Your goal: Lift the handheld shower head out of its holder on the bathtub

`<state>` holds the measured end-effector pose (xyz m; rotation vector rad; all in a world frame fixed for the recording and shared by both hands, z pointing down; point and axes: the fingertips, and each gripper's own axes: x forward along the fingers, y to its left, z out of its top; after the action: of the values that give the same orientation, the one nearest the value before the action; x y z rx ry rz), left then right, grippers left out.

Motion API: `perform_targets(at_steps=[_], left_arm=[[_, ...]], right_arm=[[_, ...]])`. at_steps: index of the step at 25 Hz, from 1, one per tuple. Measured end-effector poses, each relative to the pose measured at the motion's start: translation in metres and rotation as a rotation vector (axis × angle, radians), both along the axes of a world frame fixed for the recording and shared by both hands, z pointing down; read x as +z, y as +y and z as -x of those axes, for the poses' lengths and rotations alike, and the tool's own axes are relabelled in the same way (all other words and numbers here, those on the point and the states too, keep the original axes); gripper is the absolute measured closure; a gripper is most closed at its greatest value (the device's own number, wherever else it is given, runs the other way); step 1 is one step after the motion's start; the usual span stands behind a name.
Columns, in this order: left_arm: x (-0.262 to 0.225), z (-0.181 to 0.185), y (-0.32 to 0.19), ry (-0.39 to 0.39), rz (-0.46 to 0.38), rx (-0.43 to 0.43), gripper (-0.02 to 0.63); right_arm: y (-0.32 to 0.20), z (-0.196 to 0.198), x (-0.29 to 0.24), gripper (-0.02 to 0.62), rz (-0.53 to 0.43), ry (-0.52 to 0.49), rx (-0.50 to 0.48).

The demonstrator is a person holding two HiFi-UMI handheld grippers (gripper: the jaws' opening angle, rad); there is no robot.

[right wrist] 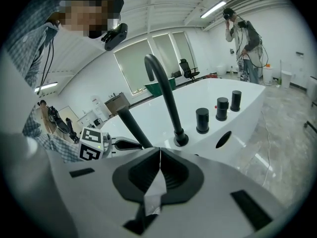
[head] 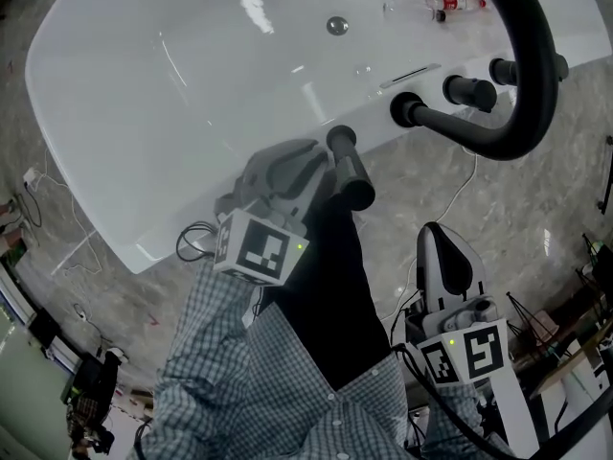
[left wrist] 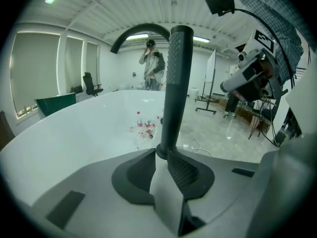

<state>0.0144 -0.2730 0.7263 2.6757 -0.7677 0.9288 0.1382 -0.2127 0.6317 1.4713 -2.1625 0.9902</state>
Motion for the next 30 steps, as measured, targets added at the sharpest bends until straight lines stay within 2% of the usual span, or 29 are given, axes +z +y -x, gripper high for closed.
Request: perform_targets(at_steps=[3,8,12,17,30], left_arm=[[0.009,-0.008,0.005,-0.011,0.018,0.024,0.522],[0.013,-0.015,0.004,-0.041,0.021,0.020,0.488],[0.002,-0.026,-0.004,-0.032,0.004,0.000,0.484],[0.005,-0.044,-0.008,-0.044,-0.002,0.017,0.480],[0.012,-0.048,-0.015,-0.089,-0.016,0.017,0.480]], right_arm=[[0.002,-0.007,0.004,0.578,0.010,-0.009,0.010],[0.003,-0.013,0.007,0.578,0.025,-0.024,0.022],[0.005,-0.019,0.011,0.578,0.036,-0.041,0.028],[0.008,-0.028,0.015,0.578,0.050,-0.064,0.056],[0.005,-0.048,0.017,0.578,0.044,-0.083,0.103]])
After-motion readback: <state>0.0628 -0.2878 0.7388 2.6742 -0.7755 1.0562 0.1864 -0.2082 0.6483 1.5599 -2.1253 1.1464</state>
